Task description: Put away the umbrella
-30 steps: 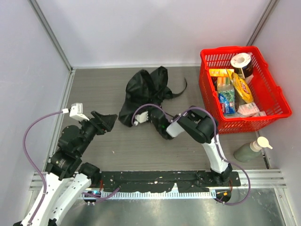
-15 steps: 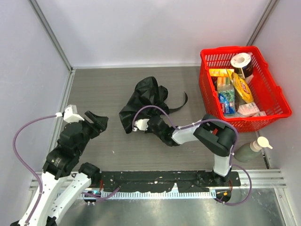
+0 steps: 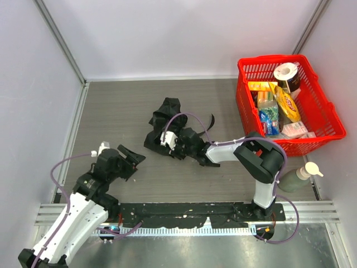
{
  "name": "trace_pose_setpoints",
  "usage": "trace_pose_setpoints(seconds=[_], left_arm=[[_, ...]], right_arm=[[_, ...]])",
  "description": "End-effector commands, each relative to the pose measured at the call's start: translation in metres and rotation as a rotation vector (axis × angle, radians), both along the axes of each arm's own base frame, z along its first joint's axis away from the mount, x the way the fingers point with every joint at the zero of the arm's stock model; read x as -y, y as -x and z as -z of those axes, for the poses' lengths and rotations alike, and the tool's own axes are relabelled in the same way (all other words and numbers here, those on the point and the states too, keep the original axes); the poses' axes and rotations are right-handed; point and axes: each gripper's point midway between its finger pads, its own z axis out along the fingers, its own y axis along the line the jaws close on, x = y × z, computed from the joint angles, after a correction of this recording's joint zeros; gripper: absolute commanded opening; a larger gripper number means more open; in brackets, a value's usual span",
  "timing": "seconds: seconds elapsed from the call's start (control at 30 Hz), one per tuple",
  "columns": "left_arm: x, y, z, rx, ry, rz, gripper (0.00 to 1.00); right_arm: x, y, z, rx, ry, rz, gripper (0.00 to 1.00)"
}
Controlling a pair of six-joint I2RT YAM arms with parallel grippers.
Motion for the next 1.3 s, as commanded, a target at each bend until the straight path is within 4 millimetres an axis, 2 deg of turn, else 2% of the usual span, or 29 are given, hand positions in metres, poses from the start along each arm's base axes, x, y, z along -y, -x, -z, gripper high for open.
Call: trace_pose_setpoints(seconds=[0.0,0.13,0.2,0.23,0.33,0.43,0.6,0.67,0.87,1.0,1.07,1.27], left_arm=[[0.034,-0.014,-0.001,-0.007,0.267,-0.017,0.72],[0.045,-0.03,0.012,-0.006,0.359,-0.049,0.75],[0.052,-0.041,0.011,0.036,0.408,-0.042,0.86],[0.053,-0.047,0.012,0.05,0.408,-0.05,0.88],[0.05,-0.062,0.021,0.052,0.365,-0.09,0.88],[0.055,-0.076,0.025,0.05,0.368,-0.099,0.87],[0.051,-0.095,0.054,0.003,0.308,-0.171,0.82],[0.055,-0.101,0.051,0.023,0.322,-0.164,0.82],[0.047,-0.114,0.039,0.12,0.247,-0.166,0.88],[0.051,-0.118,0.042,0.108,0.264,-0.163,0.89],[0.054,-0.121,0.048,0.08,0.259,-0.163,0.96],[0.065,-0.134,0.062,0.038,0.238,-0.14,0.96]], right_arm=[[0.028,0.071,0.07,-0.375,0.13,-0.059,0.01],[0.022,0.073,0.069,-0.383,0.1,-0.068,0.01],[0.022,0.07,0.067,-0.38,0.096,-0.066,0.01],[0.02,0.07,0.065,-0.383,0.091,-0.07,0.01],[0.02,0.068,0.065,-0.402,0.081,-0.068,0.01],[0.021,0.069,0.066,-0.403,0.085,-0.067,0.01],[0.019,0.069,0.063,-0.409,0.074,-0.071,0.01],[0.019,0.069,0.063,-0.412,0.075,-0.071,0.01],[0.017,0.071,0.067,-0.436,0.08,-0.086,0.01],[0.017,0.071,0.066,-0.443,0.075,-0.089,0.01],[0.016,0.071,0.066,-0.444,0.074,-0.091,0.01],[0.014,0.073,0.064,-0.456,0.068,-0.107,0.01]])
